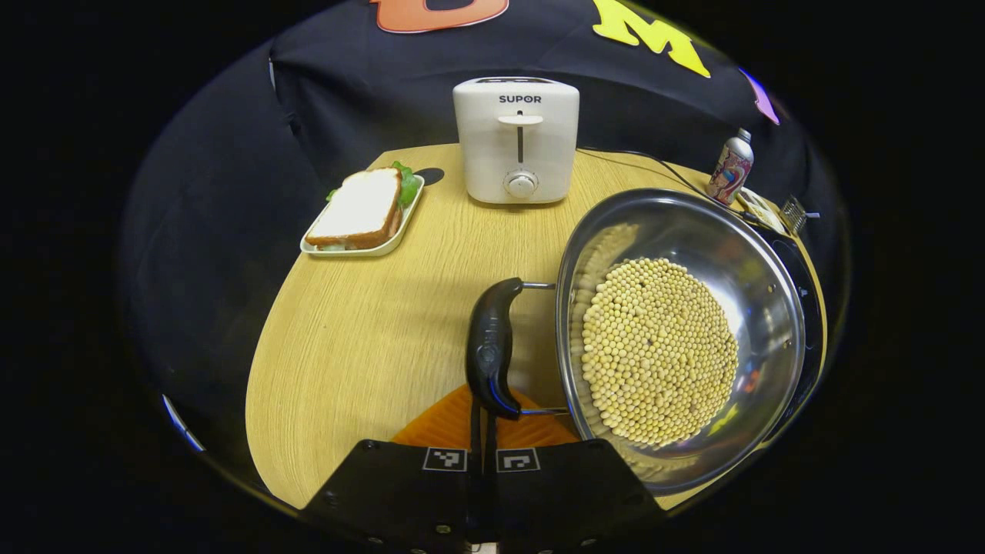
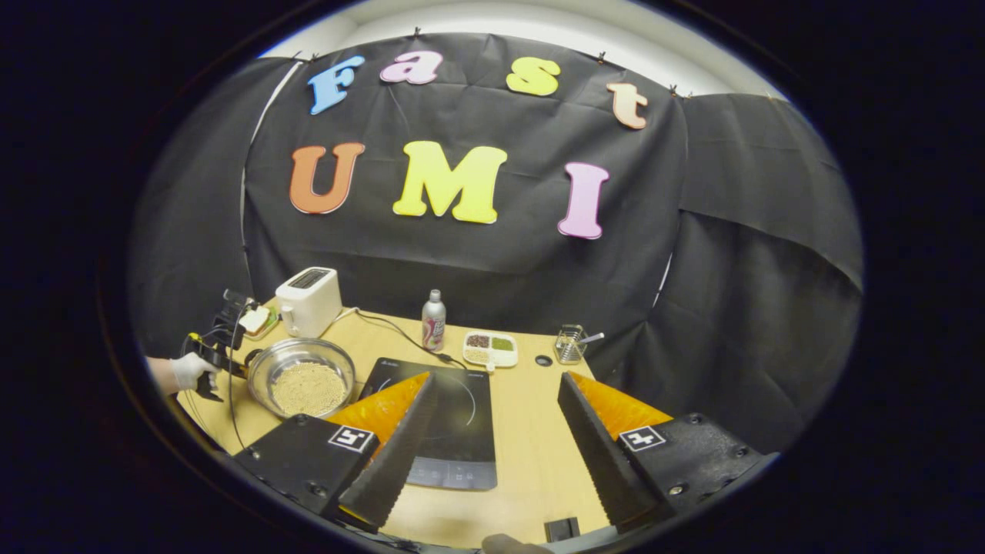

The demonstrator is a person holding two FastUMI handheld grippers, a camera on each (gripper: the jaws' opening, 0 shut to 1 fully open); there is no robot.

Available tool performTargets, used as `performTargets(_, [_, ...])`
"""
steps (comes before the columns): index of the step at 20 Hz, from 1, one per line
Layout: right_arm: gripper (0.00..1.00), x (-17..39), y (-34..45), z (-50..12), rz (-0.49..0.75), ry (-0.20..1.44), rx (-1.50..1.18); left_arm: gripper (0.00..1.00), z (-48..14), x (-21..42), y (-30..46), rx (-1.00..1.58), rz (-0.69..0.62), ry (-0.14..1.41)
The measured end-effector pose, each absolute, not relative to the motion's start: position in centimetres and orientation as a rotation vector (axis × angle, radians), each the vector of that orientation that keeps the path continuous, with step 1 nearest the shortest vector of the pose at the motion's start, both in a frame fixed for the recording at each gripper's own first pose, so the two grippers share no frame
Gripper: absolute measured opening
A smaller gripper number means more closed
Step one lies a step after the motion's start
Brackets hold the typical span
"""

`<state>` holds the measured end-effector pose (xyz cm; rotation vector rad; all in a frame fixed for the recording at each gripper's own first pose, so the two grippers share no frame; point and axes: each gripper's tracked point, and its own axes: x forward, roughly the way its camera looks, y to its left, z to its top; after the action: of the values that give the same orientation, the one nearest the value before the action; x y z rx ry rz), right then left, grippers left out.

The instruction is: First push the handle of the pot to place it horizontally, then grasp the pot with both hands and set it on the induction cooktop.

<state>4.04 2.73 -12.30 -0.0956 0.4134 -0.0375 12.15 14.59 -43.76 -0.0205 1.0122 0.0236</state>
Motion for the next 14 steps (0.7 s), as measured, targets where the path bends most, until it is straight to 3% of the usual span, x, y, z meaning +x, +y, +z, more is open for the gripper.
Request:
performTargets(6, [0.98,4.3,3.3,-13.2,0.012,0.420,-0.068,0.00,-41.0,8.8,17.2,-0.041,0.076,0.936])
performTargets(7, [0.97,4.3,3.4,-13.4,0.024,0.422,-0.062,0.11,-40.3,7.8,17.2,-0.038,0.078,0.919])
performTargets(8, [0.98,4.4,3.4,-13.9,0.034,0.427,-0.059,0.00,-39.4,7.0,17.1,-0.032,0.080,0.899])
performTargets(12, [0.98,4.6,3.9,-15.1,0.105,0.421,-0.038,0.01,-35.6,3.9,15.1,-0.055,0.019,0.818])
performTargets(13, [0.97,4.6,3.9,-15.2,0.127,0.416,-0.033,0.04,-33.9,3.1,14.5,-0.057,0.011,0.793])
performTargets(14, [0.98,4.2,3.5,-15.4,0.146,0.406,-0.025,0.27,-32.9,2.5,14.3,-0.053,0.012,0.777])
